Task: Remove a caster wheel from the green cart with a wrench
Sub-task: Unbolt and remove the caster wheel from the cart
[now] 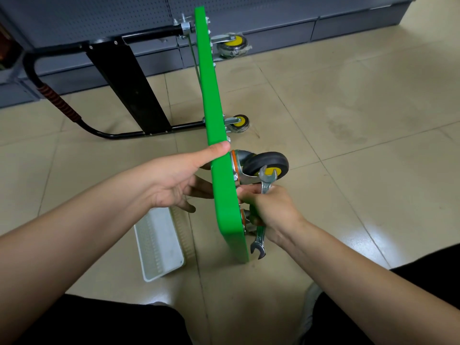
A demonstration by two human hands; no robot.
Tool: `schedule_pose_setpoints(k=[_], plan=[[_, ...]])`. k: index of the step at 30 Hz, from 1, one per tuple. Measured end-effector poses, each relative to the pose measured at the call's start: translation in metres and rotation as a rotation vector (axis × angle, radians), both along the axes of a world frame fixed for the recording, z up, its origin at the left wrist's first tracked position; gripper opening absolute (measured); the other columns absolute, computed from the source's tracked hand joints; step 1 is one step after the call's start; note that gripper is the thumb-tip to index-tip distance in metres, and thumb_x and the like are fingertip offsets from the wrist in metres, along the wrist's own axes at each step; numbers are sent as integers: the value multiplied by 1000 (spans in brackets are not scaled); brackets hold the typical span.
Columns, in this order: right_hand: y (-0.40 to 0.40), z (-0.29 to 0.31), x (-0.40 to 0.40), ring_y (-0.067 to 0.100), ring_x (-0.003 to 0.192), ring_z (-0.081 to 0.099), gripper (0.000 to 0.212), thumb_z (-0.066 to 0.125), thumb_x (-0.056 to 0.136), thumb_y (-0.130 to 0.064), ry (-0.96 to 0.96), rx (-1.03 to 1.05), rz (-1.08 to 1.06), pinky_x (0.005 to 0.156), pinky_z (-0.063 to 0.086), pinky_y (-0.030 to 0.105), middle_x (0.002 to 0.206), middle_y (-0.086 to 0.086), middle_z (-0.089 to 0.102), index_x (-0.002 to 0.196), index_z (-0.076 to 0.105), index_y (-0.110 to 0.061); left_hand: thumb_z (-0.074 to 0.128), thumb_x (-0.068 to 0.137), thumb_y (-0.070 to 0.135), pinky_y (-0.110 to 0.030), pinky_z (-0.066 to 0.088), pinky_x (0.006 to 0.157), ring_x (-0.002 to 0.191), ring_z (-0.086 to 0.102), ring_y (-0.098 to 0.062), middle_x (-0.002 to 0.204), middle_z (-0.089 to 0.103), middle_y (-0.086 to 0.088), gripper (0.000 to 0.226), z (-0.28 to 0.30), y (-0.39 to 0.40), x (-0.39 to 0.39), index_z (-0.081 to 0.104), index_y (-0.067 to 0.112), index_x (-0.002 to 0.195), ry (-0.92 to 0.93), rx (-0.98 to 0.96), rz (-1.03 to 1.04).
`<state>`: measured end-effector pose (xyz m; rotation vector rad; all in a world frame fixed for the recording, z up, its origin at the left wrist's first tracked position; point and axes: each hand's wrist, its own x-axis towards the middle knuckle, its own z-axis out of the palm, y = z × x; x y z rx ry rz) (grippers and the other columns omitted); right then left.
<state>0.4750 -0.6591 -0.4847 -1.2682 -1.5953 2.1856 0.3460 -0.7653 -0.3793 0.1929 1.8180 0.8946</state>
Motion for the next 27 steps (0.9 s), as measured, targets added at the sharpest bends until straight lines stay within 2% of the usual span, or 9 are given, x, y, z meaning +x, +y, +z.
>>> schedule_pose_setpoints(k=[2,4,6,9,13,16,20,24,27], plan=[[1,1,-1,29,65,51,19,76,87,-15,-30,-48,-15,64,41,41,86,17,74,89,74,4,62,51,76,-67,25,115,103,69,-26,98,77,-18,100,0,0,1,53,23,136,7,0,8],[1,3,0,26,62,49,20,76,88,-18,-30,-28,6,62,41,39,88,17,75,89,75,2,62,51,77,-67,25,115,106,69,-28,99,77,-18,101,1,0,1,53,23,136,13,4,3],[1,6,1,24,64,54,20,75,89,-22,-17,82,53,62,44,37,88,16,75,86,77,-2,62,48,79,-65,28,115,105,69,-29,101,77,-17,105,2,-1,2,54,23,136,23,3,-13],[6,21,4,-1,47,51,24,71,92,-25,-29,329,135,62,42,28,80,5,76,78,78,-7,62,44,83,-62,35,112,105,70,-29,106,76,-17,108,7,-3,3,55,25,135,47,4,-46],[15,55,9,10,39,37,34,67,92,-25,-29,456,156,49,31,30,61,11,62,62,67,-10,65,48,81,-56,45,107,109,69,-32,118,72,-18,109,15,-12,3,50,24,140,55,22,-58],[14,89,4,11,40,32,27,63,90,-17,23,498,192,46,28,25,53,5,46,64,60,-11,66,78,64,-50,51,103,111,67,-31,122,69,-17,79,24,-24,-3,52,16,139,114,44,-35],[1,138,-25,10,37,40,29,63,88,-20,58,605,292,42,31,23,55,4,53,61,57,-17,65,96,36,-43,56,97,103,73,-31,106,76,-15,35,39,-45,-21,66,8,116,193,129,-1],[-33,168,-70,21,34,35,25,61,82,-24,126,623,366,41,29,25,65,22,55,59,56,-15,65,97,30,-43,54,97,103,73,-30,103,77,-13,24,54,-73,-40,69,10,109,237,178,25],[-65,169,-96,22,33,37,23,57,86,-17,153,614,413,41,31,25,61,15,61,64,58,-14,65,96,27,-42,54,97,100,74,-29,100,78,-11,23,49,-96,-56,68,9,111,234,188,53]])
